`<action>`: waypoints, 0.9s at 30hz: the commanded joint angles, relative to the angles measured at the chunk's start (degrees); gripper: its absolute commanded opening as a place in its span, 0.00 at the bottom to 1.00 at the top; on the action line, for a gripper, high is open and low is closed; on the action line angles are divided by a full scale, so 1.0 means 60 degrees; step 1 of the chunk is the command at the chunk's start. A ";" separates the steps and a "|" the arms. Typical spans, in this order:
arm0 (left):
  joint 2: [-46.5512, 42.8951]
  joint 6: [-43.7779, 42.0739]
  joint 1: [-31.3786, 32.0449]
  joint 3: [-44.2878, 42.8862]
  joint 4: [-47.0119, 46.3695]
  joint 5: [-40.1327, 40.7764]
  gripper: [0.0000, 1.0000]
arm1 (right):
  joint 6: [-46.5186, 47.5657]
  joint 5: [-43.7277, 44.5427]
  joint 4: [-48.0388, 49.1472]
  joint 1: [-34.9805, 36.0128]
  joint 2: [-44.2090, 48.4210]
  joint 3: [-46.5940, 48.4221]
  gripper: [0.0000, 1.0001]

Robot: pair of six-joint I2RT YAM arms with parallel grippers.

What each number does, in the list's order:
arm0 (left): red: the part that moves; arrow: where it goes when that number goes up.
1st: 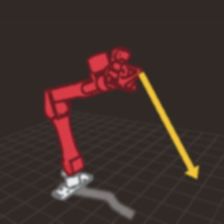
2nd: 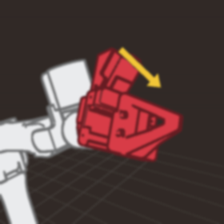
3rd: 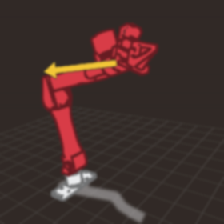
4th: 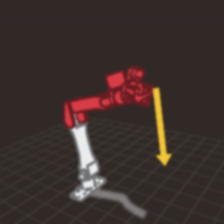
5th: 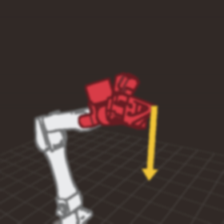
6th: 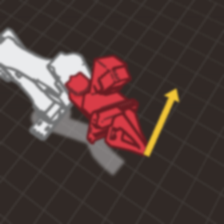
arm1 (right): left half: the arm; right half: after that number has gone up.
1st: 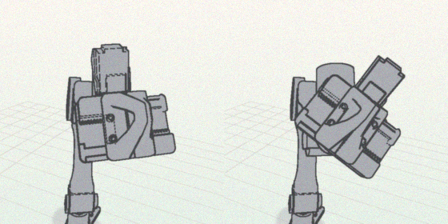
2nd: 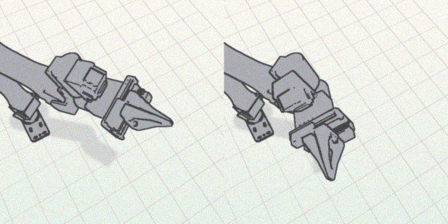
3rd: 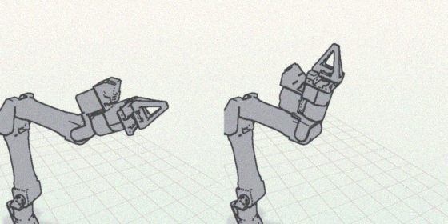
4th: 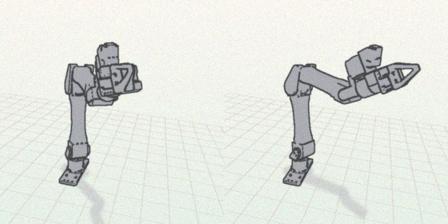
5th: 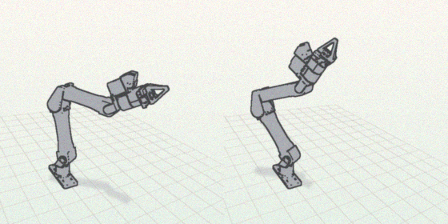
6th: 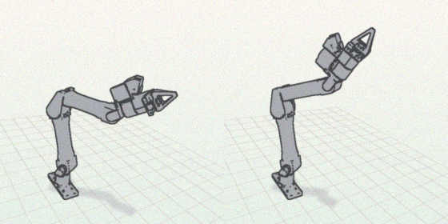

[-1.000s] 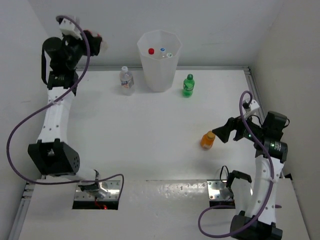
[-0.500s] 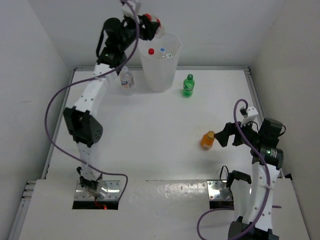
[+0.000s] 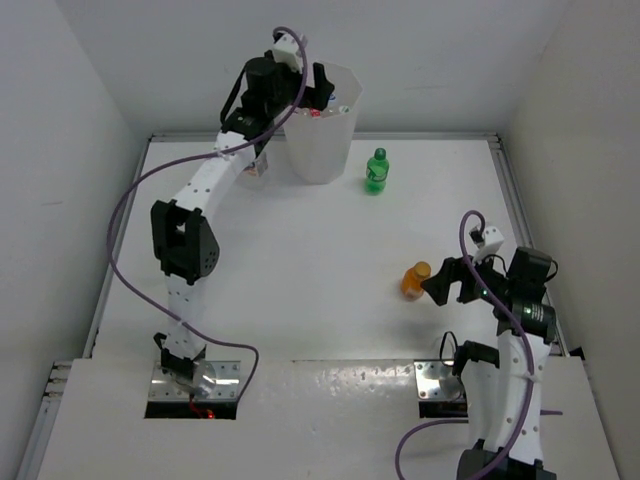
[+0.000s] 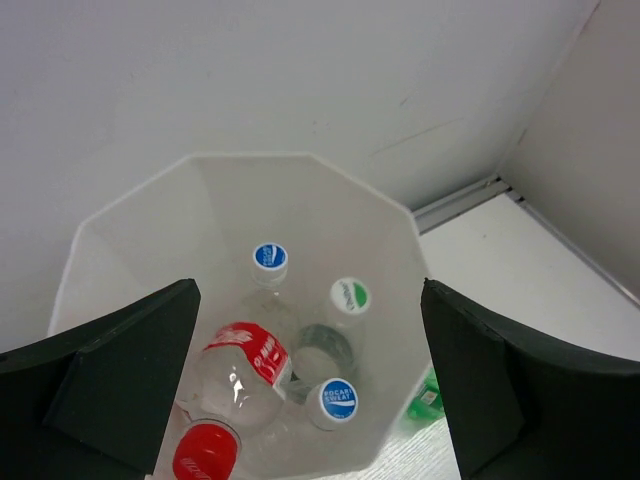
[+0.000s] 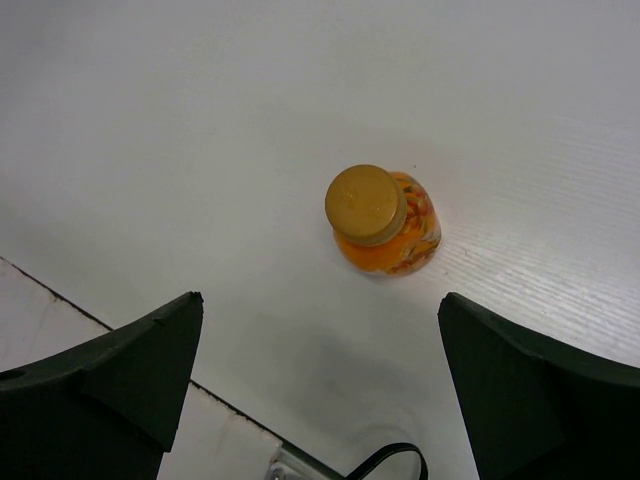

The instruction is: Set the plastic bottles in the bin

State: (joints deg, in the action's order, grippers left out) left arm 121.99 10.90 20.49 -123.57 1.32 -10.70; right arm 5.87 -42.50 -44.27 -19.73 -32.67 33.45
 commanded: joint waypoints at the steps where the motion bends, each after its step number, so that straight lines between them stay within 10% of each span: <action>1: -0.1566 0.0118 0.0159 -0.0001 -0.0513 -0.0062 1.00 | 0.0063 -0.0373 0.0464 0.0050 0.0010 -0.0388 1.00; 27: -0.3530 -0.0087 -0.0031 0.1785 -0.0030 -0.0063 1.00 | 0.0457 0.4461 0.2910 0.3741 -0.3651 0.0006 1.00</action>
State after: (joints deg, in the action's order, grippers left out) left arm 105.43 10.76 20.84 -112.97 2.55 -11.11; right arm 7.86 -19.62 -31.40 1.67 -52.99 33.61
